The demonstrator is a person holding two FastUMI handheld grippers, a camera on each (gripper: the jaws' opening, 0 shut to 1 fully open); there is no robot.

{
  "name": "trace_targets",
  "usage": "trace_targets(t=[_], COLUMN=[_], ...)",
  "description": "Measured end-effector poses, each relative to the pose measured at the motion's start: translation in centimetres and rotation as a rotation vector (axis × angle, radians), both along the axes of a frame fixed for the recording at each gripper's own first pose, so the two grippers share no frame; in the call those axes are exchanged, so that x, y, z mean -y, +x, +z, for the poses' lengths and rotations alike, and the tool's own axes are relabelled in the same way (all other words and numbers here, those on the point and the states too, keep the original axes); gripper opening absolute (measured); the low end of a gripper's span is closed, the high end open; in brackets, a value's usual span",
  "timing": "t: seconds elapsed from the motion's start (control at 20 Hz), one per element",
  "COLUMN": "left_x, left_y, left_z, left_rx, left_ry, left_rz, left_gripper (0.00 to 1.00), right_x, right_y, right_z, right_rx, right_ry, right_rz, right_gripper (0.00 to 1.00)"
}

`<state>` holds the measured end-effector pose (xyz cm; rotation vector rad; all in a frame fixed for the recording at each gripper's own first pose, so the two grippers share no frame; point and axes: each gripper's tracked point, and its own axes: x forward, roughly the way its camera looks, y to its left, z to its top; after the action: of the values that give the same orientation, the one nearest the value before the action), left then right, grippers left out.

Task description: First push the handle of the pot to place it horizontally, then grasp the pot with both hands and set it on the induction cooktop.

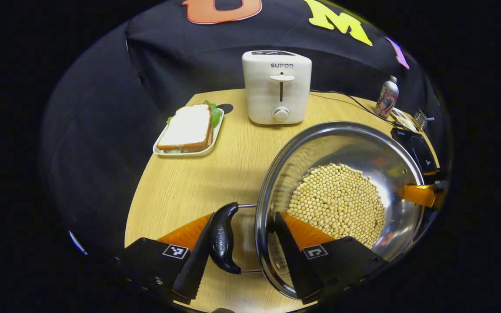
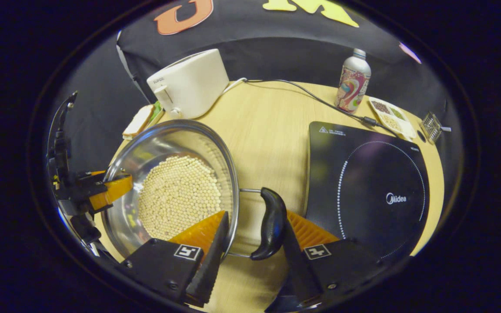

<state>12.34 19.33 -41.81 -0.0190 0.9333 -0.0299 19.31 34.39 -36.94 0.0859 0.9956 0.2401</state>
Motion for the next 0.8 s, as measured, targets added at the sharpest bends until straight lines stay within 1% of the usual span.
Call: trace_targets(t=[0.05, 0.2, 0.25, 0.3, 0.35, 0.4, 0.5, 0.55, 0.6, 0.65, 0.7, 0.8], left_x=[-0.3, -0.3, -0.2, 0.1, -0.2, -0.1, -0.2, -0.5, -0.5, -0.5, -0.4, -0.2], left_y=[-0.3, -0.3, -0.3, -0.6, -0.9, -0.9, -0.3, -0.4, -0.7, -0.9, -0.9, -0.9], left_z=[-0.1, 0.1, 0.2, 0.4, 0.3, 0.4, 1.1, 1.2, 1.3, 0.9, 1.0, 0.8], left_rx=[-0.004, -0.013, -0.023, -0.028, -0.036, -0.037, -0.024, -0.017, -0.010, -0.008, 0.007, 0.021], left_ry=[-0.006, -0.049, -0.075, -0.093, -0.088, -0.076, -0.065, -0.068, -0.071, -0.074, -0.073, -0.069], left_rz=[0.001, -0.005, -0.004, -0.007, -0.015, -0.025, -0.030, -0.028, -0.024, -0.020, -0.020, -0.024], left_gripper=[0.77, 0.72, 0.67, 0.65, 0.60, 0.60, 0.60, 0.70, 0.60, 0.64, 0.59, 0.59], right_x=[0.0, -0.1, 0.0, 0.0, -0.2, -0.3, -0.1, 0.1, 0.5, 0.8, 1.1, 2.3], right_y=[-0.1, -0.1, -0.1, 0.0, -0.2, 0.0, 0.4, 0.7, 0.7, 0.7, 0.7, 0.9], right_z=[-0.1, 0.0, 0.1, 0.0, 0.3, 0.0, 0.2, 0.5, 0.9, 1.3, 1.6, 2.8], right_rx=[-0.014, -0.030, -0.033, -0.030, -0.037, -0.038, -0.024, -0.002, 0.021, 0.034, 0.043, 0.063], right_ry=[0.012, 0.035, 0.030, 0.032, 0.051, 0.068, 0.079, 0.076, 0.069, 0.069, 0.072, 0.075], right_rz=[-0.005, -0.014, -0.015, -0.024, -0.031, -0.042, -0.042, -0.033, -0.024, -0.022, -0.023, -0.024], right_gripper=[0.71, 0.60, 0.58, 0.58, 0.55, 0.55, 0.52, 0.52, 0.52, 0.52, 0.52, 0.52])
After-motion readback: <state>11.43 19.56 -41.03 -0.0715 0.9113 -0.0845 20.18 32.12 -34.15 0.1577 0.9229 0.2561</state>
